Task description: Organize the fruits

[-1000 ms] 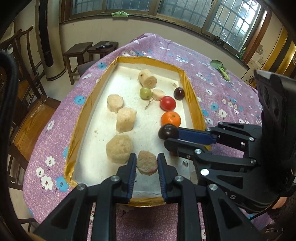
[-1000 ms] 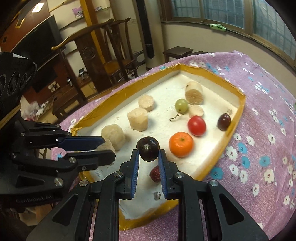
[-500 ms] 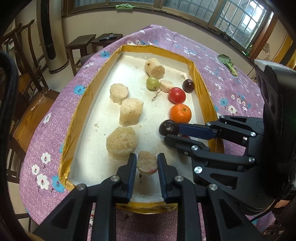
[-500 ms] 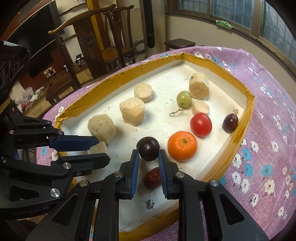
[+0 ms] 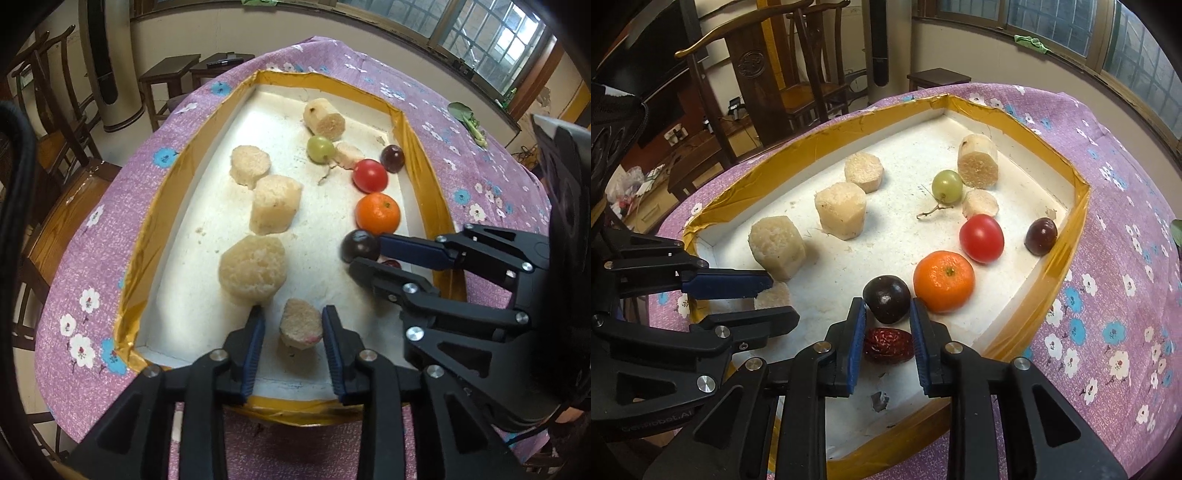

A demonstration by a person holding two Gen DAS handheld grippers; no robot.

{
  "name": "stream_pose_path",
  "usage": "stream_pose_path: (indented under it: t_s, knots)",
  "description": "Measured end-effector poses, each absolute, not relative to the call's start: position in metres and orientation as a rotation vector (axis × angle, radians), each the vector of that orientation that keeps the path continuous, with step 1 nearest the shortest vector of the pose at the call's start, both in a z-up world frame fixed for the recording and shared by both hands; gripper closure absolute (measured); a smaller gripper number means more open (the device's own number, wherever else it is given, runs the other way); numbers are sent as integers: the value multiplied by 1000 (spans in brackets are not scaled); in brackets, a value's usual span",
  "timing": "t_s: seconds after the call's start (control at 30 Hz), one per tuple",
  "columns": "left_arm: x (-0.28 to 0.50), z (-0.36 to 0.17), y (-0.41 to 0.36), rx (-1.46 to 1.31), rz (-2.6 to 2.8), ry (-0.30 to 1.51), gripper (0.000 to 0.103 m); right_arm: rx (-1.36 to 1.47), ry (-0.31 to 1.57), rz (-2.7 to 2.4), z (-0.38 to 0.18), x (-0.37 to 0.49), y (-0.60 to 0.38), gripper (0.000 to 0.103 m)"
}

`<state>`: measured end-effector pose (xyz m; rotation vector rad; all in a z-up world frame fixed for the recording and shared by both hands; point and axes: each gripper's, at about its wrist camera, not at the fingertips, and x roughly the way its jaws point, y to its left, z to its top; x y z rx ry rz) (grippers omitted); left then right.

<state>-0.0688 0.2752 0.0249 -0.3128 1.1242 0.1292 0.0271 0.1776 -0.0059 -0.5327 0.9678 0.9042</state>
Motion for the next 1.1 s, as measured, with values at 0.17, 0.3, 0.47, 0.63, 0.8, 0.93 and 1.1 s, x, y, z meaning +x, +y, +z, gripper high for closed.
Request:
stream_pose_path:
  t_s: [0.17, 0.3, 0.47, 0.63, 0.8, 0.93, 1.1]
  knots:
    - [-71, 28, 280, -309, 139, 1115, 50, -533, 979, 873, -1, 25, 175, 79]
    - [-76, 33, 285, -331, 132, 1101, 42, -537, 981, 824, 6, 19, 171, 73]
    - [-86, 42, 295, -399, 115, 1041, 34, -491, 961, 752, 26, 7, 162, 67]
    - [-98, 60, 299, -416, 147, 943, 34, -427, 912, 564, 47, -6, 145, 31]
    - [-110, 73, 296, -383, 218, 891, 33, -363, 812, 474, 69, -34, 126, 0]
    - [-121, 80, 282, -298, 256, 877, 30, -359, 801, 460, 71, -50, 118, 0]
    - [-146, 86, 266, -278, 299, 844, 20, -319, 828, 483, 69, -63, 100, 0]
